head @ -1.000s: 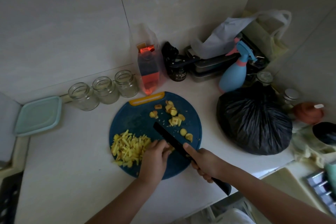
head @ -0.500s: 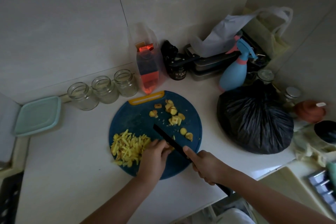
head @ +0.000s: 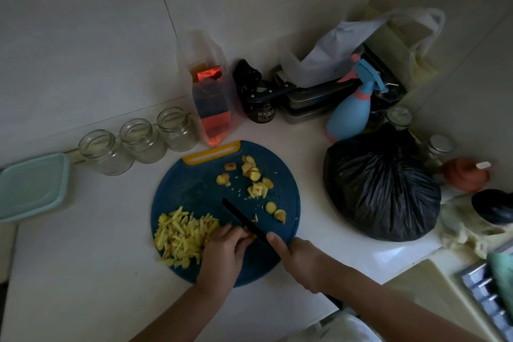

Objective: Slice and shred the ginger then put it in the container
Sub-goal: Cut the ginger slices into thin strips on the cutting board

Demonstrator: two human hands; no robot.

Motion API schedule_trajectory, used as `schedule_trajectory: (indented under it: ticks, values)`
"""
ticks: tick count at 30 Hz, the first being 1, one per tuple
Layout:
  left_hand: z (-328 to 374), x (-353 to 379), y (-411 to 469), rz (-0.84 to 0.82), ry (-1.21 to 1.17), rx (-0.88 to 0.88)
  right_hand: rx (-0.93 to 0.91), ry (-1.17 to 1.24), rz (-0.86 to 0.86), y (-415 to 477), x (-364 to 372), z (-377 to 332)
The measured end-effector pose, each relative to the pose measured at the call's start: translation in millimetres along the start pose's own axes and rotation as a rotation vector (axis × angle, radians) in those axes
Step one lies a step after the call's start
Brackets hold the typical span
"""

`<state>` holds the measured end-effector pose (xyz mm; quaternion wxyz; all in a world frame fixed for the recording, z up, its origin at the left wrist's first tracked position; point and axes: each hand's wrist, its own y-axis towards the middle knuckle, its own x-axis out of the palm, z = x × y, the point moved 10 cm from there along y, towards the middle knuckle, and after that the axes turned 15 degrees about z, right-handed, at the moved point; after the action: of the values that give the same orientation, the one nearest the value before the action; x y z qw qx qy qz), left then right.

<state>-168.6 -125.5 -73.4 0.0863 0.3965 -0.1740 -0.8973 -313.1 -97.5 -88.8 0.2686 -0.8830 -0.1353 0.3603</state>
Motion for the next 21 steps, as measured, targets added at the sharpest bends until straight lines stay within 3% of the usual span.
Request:
schedule_trajectory:
  ticks: [9,17,21]
  values:
    - [0,0,1,0.001,-0.022,-0.025,-0.093,-0.027,0.059,17,8,-14]
    - [-4,-2,2,0.033,-0.019,-0.047,0.128,0.189,-0.019,12,1,2]
    - [-1,-3,1,0.049,-0.029,-0.041,0.142,0.197,-0.029,5,1,8]
